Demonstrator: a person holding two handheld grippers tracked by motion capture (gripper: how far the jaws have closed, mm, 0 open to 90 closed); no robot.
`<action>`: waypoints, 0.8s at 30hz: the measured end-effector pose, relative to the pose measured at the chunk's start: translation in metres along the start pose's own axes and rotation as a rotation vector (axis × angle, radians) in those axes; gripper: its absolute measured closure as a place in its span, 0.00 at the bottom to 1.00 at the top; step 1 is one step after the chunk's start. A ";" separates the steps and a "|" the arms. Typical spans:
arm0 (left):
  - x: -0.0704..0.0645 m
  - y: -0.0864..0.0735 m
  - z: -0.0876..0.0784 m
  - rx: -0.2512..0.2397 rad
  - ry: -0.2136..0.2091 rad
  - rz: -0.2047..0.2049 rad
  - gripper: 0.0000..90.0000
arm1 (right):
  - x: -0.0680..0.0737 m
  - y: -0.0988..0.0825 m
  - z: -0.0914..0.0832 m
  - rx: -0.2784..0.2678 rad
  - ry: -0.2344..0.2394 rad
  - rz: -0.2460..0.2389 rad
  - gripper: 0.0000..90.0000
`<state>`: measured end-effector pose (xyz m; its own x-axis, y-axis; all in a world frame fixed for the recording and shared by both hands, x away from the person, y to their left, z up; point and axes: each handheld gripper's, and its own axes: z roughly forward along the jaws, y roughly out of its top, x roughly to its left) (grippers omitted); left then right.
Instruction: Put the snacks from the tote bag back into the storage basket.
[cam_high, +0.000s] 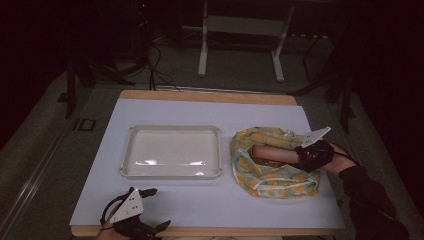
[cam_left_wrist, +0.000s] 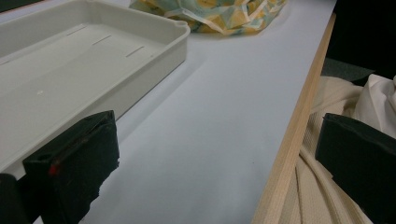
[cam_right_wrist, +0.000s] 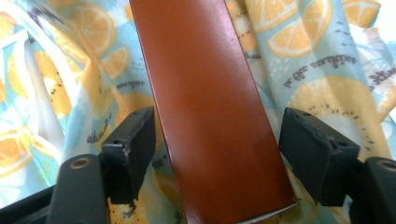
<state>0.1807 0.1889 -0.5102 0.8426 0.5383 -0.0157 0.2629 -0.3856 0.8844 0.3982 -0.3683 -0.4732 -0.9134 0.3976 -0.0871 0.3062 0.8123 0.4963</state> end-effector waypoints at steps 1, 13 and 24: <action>0.000 0.000 0.000 -0.001 0.000 0.000 0.00 | 0.000 0.000 0.001 0.006 0.003 0.001 0.32; 0.000 0.000 0.000 0.000 0.000 0.000 0.00 | 0.003 0.002 0.001 0.034 0.029 -0.073 0.46; 0.000 0.000 0.000 0.001 -0.001 0.000 0.00 | 0.004 0.003 -0.014 -0.004 0.033 -0.097 0.47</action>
<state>0.1810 0.1889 -0.5104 0.8433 0.5372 -0.0160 0.2628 -0.3863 0.8841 0.3919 -0.3697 -0.4600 -0.9470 0.3029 -0.1065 0.2149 0.8444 0.4907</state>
